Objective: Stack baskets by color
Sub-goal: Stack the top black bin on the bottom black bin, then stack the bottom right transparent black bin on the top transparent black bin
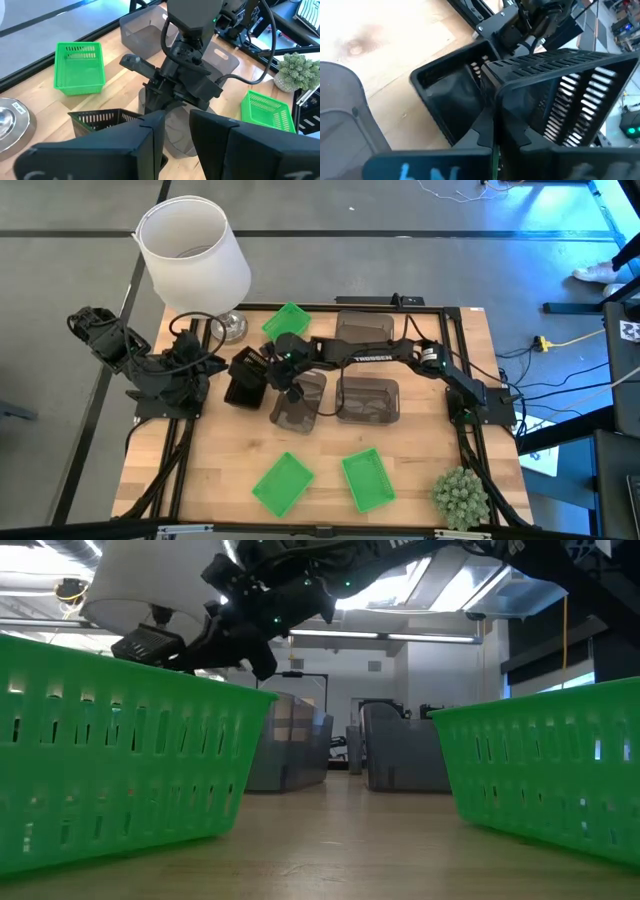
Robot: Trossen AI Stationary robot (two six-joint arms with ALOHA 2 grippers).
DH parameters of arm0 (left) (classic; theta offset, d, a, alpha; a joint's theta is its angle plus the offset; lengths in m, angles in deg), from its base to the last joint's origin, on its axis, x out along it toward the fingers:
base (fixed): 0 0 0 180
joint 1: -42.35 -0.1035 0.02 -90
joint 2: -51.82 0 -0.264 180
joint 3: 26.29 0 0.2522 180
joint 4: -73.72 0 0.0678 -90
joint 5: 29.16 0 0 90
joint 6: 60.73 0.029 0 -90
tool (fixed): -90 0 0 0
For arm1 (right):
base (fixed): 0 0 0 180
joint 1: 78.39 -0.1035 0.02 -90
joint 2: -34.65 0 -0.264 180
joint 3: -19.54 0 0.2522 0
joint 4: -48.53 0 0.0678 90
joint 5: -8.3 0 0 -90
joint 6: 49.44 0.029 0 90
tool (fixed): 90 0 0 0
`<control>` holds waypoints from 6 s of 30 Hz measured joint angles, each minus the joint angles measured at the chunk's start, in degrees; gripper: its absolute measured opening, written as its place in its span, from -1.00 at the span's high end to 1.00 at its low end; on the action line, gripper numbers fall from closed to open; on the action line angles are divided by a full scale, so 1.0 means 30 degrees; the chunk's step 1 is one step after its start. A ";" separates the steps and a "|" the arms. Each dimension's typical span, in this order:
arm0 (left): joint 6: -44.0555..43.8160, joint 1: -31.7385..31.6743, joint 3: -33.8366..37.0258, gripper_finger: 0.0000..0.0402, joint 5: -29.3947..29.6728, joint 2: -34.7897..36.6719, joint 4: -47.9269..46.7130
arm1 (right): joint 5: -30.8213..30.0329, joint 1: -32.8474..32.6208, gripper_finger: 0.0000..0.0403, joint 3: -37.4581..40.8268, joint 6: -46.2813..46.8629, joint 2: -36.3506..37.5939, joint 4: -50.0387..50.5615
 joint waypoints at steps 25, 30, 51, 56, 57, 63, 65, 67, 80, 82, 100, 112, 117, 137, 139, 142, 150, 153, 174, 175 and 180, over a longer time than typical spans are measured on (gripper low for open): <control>-0.0022 0.0007 0.0000 0.59 -0.0058 0.0000 -0.0897 | -0.3843 -0.0795 0.65 -0.1363 0.1298 0.0390 0.2391; -0.0046 0.0005 0.0000 0.59 -0.0056 -0.0003 -0.1629 | -0.2425 -0.0650 0.65 -0.2980 0.4392 0.1147 0.5215; 0.1829 0.0007 0.0000 0.59 -0.0503 -0.0007 -0.3345 | -0.1475 -0.1140 0.65 -0.7125 1.2425 0.4058 1.7226; 0.1839 0.0007 0.0000 0.59 -0.0503 -0.0007 -0.3348 | -0.1559 -0.2058 0.65 -0.7125 1.4332 0.5177 2.0869; 0.1832 0.0000 0.0000 0.59 -0.0503 -0.0007 -0.3348 | -0.1636 -0.2311 0.65 -0.7125 1.4726 0.5282 2.1413; 0.1807 -0.0022 0.0000 0.59 -0.0364 -0.0015 -0.3333 | -0.2491 -0.3532 0.64 -0.7118 1.6192 0.5749 2.5053; 0.1579 -0.0022 0.0000 0.59 -0.0325 -0.0015 -0.3319 | -0.2854 -0.3724 0.64 -0.7108 1.6694 0.5817 2.5662; 0.1365 -0.0022 0.0000 0.59 -0.0013 -0.0057 -0.3300 | -0.3034 -0.3821 0.64 -0.7083 1.6829 0.6026 2.5731; 0.0913 -0.0022 0.0000 0.59 0.0583 -0.0182 -0.3274 | -0.6131 -0.3840 0.64 -0.5453 1.9306 0.9429 2.5828; 0.0916 -0.0022 0.0000 0.59 0.0583 -0.0182 -0.3276 | -0.6279 -0.3571 0.64 -0.3836 1.9730 1.0159 2.5823; 0.0976 -0.0022 0.0000 0.59 0.1302 -0.0182 -0.3268 | -0.6032 0.0428 0.65 1.2390 1.8038 1.5424 1.7632; 0.0679 -0.0022 0.0000 0.59 0.2182 -0.0182 -0.3268 | -0.5573 0.1842 0.65 1.5485 1.3644 1.5416 1.4667; 0.0408 -0.0404 0.0000 0.59 0.2266 -0.0182 -0.3268 | -0.3861 0.2470 0.65 1.6280 1.3197 1.5416 1.3845; 0.0474 -0.1617 0.0007 0.59 0.2079 -0.0182 -0.3268 | -0.3446 0.2957 0.65 1.7216 1.3036 1.5387 1.2918; 0.0474 -0.1617 0.0007 0.59 0.2081 -0.0182 -0.3268 | -0.3449 0.2957 0.65 1.7216 1.2793 1.5387 1.2911; 0.0481 -0.1617 0.0007 0.59 0.2076 -0.0182 -0.3269 | -0.3449 0.2957 0.65 1.7216 1.2503 1.5371 1.2720; 0.0481 -0.1617 0.0007 0.59 0.1938 -0.0182 -0.3274 | -0.3457 0.2972 0.65 1.7216 1.1735 1.3714 1.2633; 0.0481 -0.1617 0.0007 0.59 0.1938 -0.0182 -0.3269 | -0.3457 0.2972 0.65 1.7216 1.1604 1.2893 1.2362; 0.0980 -0.1617 0.0015 0.59 0.1945 -0.0178 -0.3276 | -0.2225 0.3059 0.98 1.5011 1.2604 1.0710 1.1892; 0.0981 -0.1617 0.0015 0.59 0.1938 -0.0182 -0.3276 | -0.2214 0.3059 0.98 1.4461 1.2554 1.0710 1.2309; 0.1020 -0.1617 0.0015 0.59 0.1945 -0.0182 -0.3276 | -0.2388 0.3143 0.99 1.1416 1.1372 1.0732 1.5486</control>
